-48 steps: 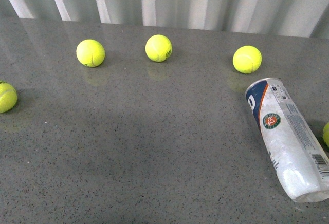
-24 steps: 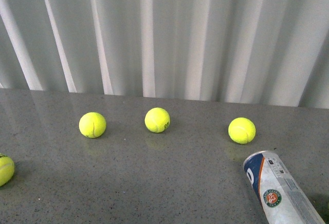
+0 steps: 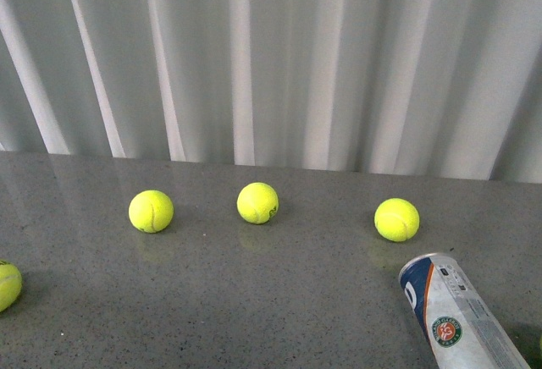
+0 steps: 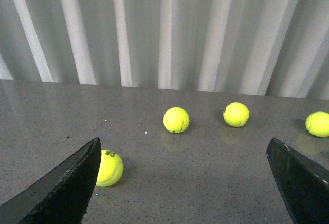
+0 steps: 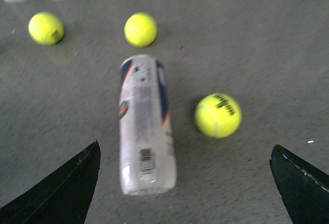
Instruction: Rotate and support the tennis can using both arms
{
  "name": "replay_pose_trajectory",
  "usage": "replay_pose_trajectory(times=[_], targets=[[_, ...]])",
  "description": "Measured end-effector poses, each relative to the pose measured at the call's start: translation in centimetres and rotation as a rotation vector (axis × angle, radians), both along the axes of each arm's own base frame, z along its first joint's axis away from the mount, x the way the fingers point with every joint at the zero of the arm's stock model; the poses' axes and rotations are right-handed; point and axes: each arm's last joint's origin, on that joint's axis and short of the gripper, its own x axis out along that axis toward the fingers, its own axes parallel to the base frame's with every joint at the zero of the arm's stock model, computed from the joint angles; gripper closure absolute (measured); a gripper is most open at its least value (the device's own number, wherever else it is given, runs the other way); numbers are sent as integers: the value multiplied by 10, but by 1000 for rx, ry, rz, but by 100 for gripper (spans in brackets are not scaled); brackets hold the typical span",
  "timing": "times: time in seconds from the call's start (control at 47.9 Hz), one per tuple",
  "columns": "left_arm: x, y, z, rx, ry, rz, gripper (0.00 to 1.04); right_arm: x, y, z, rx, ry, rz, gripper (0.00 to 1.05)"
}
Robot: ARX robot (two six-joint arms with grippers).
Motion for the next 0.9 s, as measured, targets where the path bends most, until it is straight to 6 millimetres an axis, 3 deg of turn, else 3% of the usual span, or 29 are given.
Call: replay_pose_trajectory(times=[0.167,0.25,0.375,0.563,0.897], targets=[[0,0,0,0,0,0,7,59,10,10,53,177,24,7],[0,0,0,0,0,1,7,100,16,-5,62,321,30,7],[0,0,0,0,0,0,7,137,23,-33,50,451,47,7],[0,0,0,0,0,0,7,160,26,-51,54,510,71,7],[0,0,0,0,0,0,7,179,33,-81,64,569,100,7]])
